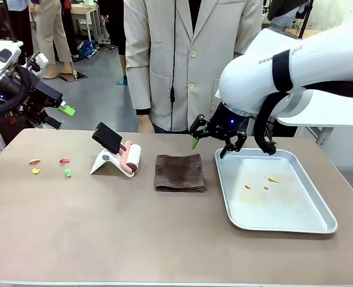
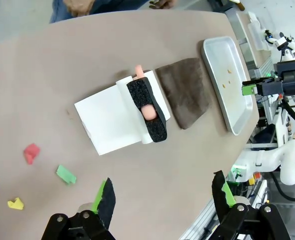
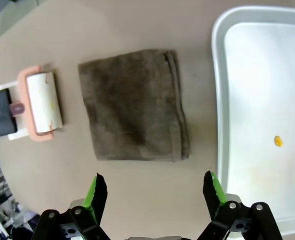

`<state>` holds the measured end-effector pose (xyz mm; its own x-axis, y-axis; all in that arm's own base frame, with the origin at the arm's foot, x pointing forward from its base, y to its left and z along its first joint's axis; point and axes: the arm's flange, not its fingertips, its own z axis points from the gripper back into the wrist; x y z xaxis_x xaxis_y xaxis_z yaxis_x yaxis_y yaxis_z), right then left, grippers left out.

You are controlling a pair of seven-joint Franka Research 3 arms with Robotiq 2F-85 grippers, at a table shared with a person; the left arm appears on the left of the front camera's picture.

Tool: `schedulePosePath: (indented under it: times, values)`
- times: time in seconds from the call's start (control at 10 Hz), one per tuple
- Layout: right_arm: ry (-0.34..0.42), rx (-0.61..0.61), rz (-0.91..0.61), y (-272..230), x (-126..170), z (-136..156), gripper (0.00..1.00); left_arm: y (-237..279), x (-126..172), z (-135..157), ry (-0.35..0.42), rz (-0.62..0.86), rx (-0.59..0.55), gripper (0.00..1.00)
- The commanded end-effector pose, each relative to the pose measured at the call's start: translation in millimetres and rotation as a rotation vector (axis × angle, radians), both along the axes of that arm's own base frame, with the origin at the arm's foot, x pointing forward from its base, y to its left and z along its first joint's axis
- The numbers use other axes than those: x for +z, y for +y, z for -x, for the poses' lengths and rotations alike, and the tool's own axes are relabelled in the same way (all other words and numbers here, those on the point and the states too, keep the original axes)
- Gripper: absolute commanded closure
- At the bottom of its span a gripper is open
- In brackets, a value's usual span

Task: Clean the surface of the table.
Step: Hold the Lint Roller with your left hand and the towel with your right hand.

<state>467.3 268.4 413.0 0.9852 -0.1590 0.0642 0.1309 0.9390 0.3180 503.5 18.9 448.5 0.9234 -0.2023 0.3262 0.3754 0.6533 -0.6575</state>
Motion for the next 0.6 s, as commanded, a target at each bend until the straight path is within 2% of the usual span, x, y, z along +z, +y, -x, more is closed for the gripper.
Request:
schedulePosePath:
  times: [0.0,0.2,0.5]
  values:
    - [-0.054,-0.068,0.065,-3.6,-0.7,-11.6,0.0,-11.0,-1.9,-3.9,-0.009,0.005,0.041,0.0]
    - [-0.041,-0.04,0.046,2.7,-18.2,-35.9,0.0,-31.8,-14.8,-27.8,0.041,0.008,0.11,0.0]
    - [-0.051,-0.009,0.032,9.6,-29.9,-48.9,0.0,-44.1,-27.8,-47.5,0.113,-0.004,0.165,0.0]
